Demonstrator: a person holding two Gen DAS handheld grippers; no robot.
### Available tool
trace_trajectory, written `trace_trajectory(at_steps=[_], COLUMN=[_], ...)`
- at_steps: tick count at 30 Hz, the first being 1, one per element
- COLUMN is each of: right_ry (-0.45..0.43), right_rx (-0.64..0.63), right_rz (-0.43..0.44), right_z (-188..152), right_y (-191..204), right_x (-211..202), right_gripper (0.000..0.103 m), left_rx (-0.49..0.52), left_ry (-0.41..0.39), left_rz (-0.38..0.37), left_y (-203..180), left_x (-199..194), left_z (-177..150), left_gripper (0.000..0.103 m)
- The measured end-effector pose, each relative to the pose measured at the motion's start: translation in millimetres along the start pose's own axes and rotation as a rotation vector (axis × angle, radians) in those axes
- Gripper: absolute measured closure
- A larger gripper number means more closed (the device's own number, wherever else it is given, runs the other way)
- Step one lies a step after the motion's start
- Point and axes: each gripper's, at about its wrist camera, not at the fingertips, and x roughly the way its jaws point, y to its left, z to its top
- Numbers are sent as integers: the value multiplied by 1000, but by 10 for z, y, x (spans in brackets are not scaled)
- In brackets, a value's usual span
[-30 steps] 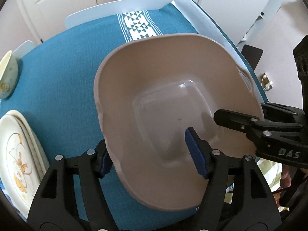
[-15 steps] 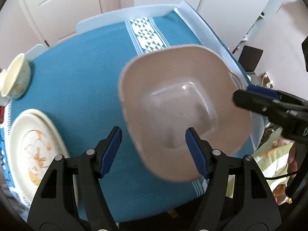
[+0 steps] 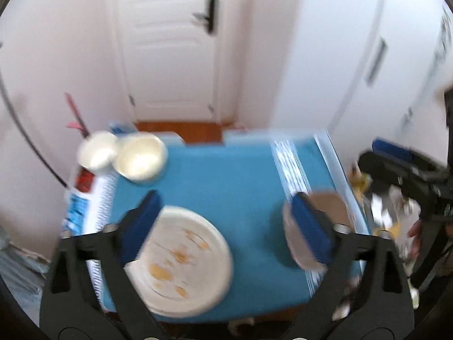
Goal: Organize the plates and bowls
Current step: 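Open the right tool and move it to the cream bowl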
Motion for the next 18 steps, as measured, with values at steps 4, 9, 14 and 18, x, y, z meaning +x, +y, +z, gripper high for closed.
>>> trace_trajectory(at_steps=[4,9,14,18], right_ry=[-51,63,179,320], right_rx=[-19,-91,-66,1], right_rz=[87,71,12,3], right_z=[308,584,757,723], right_y=[333,743,967,973], right_x=[311,941,1737,2421], right_gripper=[1,1,1,1], left_rx=[-70,-178,-274,-334], left_ry=[-39,16,125,222], left_rz=[68,89,60,28], left_y=[558,1260,1850,2206], left_x=[-54,206,761,1306], left_z=[256,389,416,337], left_gripper=[0,0,0,2])
